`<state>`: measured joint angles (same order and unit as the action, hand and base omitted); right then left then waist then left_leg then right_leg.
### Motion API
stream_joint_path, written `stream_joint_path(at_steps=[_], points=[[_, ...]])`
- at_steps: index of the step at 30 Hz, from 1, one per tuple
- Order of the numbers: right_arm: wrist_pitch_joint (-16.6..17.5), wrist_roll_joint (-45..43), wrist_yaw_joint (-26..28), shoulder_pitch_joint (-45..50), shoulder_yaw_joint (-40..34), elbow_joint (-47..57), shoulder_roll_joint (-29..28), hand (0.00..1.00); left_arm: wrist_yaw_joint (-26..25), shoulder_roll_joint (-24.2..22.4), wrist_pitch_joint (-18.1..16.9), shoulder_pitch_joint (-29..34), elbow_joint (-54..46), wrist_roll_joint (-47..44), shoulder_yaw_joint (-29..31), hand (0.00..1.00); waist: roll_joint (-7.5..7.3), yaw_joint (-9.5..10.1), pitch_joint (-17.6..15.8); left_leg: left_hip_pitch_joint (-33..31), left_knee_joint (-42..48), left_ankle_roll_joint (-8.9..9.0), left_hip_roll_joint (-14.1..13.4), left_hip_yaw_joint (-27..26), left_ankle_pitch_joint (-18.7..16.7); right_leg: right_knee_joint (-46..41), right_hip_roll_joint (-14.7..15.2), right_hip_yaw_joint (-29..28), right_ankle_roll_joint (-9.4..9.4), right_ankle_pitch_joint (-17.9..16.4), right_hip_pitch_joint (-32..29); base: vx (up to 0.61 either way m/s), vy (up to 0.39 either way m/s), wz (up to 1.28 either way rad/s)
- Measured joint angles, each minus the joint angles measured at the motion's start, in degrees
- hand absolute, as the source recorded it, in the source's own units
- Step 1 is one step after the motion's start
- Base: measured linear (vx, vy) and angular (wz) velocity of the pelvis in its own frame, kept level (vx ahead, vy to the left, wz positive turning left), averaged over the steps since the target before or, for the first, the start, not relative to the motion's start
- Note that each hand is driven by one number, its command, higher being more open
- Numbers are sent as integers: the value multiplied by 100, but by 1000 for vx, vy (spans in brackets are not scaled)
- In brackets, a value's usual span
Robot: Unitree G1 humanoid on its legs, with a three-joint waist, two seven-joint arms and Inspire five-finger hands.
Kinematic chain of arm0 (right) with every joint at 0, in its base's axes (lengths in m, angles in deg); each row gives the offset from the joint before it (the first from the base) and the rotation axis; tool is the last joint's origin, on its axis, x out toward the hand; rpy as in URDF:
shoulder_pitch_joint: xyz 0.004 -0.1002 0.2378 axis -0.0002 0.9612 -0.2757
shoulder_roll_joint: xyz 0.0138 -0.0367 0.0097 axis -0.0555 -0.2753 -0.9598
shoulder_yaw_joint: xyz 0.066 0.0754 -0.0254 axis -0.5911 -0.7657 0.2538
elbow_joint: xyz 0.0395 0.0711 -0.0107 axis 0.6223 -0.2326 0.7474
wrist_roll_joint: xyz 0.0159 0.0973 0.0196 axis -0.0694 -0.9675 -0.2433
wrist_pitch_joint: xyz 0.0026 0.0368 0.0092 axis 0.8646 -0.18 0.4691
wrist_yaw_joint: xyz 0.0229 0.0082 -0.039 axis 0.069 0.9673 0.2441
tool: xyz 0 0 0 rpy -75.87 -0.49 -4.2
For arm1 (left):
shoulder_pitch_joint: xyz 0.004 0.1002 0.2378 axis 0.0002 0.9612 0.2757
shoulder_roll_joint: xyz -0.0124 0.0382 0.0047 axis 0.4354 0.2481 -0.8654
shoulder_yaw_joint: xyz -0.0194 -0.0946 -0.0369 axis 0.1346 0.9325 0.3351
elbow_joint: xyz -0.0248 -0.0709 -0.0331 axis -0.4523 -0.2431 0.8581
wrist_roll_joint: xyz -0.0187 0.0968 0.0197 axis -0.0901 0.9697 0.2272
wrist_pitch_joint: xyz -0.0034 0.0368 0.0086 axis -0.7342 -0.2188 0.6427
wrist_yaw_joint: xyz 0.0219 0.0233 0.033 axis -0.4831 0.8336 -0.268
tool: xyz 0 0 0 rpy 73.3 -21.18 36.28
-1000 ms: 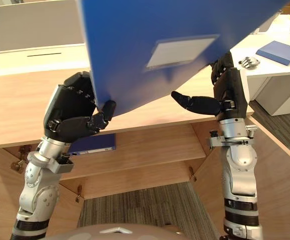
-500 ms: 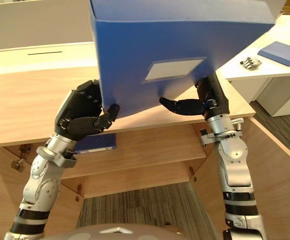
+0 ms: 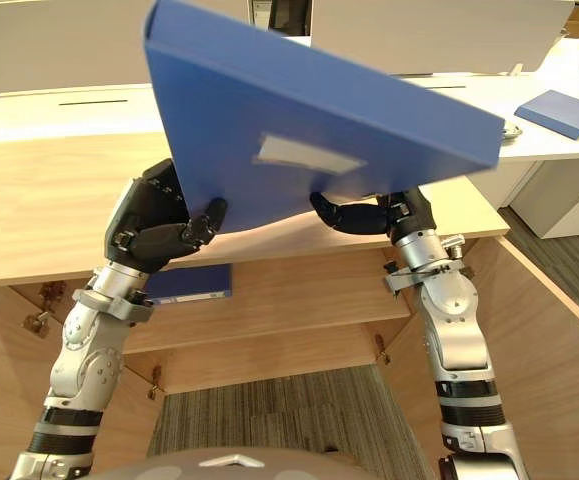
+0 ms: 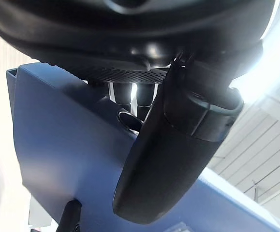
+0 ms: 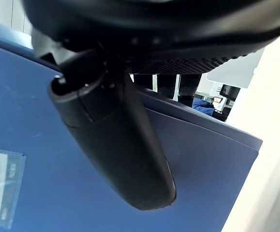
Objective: Walk over to the cabinet, pick up the folder, carry it to the office cabinet, place the folder inside the office cabinet, then close the office cabinet door
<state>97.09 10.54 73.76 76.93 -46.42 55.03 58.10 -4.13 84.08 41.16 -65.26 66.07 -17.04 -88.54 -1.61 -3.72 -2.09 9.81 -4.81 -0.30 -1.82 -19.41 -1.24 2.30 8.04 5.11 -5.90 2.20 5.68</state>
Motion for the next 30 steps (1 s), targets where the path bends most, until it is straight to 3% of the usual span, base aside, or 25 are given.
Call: stream_joint_path(at_steps=[11,16,24,30], points=[[13,410,-67,-83,198,2,-374,0,-850,-487,-131,-3,-125,619,154,100,-10,15,6,-11,-19,7,-3,132,80,7,0,128,1,-1,51,-35,-18,6],[132,341,-127,-83,163,168,-654,0,-899,-820,-165,64,-898,621,353,100,-11,18,6,-22,-19,10,-7,153,86,10,0,153,1,-4,53,-7,-3,0],[316,288,-197,-73,155,376,-858,0,-661,-1246,-528,531,-2022,546,692,100,-8,41,4,-15,-22,21,-12,277,102,28,1,272,10,-22,133,-21,-12,8],[332,298,-417,-42,29,387,-968,0,-979,-1511,-711,906,-2219,564,1161,100,-1,59,-1,-25,-28,36,-14,358,127,17,4,367,4,-47,166,-29,-17,7]])
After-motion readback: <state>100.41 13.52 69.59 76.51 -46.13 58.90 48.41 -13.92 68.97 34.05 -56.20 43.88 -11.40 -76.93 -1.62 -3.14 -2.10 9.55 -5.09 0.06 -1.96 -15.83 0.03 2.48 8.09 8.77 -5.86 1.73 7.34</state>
